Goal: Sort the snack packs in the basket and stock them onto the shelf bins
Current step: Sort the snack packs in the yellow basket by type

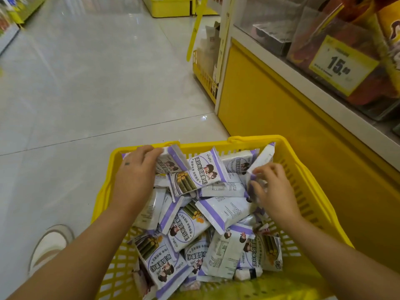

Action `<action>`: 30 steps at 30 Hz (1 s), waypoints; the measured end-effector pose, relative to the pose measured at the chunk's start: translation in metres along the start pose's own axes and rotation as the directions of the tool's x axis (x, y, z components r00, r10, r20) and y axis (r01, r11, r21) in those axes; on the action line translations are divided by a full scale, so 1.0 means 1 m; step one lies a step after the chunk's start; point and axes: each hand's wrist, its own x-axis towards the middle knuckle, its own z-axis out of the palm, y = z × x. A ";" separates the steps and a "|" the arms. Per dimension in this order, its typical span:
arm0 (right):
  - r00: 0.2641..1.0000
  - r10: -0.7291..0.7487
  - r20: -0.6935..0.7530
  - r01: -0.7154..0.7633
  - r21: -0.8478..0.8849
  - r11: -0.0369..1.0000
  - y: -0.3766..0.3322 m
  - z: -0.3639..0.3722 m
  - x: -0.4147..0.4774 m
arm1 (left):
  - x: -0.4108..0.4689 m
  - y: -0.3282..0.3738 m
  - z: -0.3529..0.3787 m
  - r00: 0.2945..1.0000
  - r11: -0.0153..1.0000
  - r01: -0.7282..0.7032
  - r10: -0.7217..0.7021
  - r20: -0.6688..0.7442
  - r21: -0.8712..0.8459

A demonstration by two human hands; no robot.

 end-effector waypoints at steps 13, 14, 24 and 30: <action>0.964 -0.207 0.165 0.204 0.036 0.978 -0.013 -0.030 -0.021 | -0.024 0.021 -0.031 0.991 0.995 -0.095 0.096 0.094 -0.024; 0.953 -0.242 0.181 0.237 0.047 0.970 -0.016 -0.033 -0.022 | -0.025 0.024 -0.035 0.966 0.989 -0.121 0.137 0.221 -0.086; 0.694 -0.074 0.716 0.223 -0.117 0.968 -0.018 -0.011 -0.045 | -0.089 0.026 -0.002 0.188 0.912 -0.409 0.065 0.980 0.018; 0.669 -0.247 0.701 0.422 -0.084 0.903 -0.021 -0.002 -0.049 | -0.103 0.024 0.003 0.243 0.753 -0.656 0.152 0.958 0.047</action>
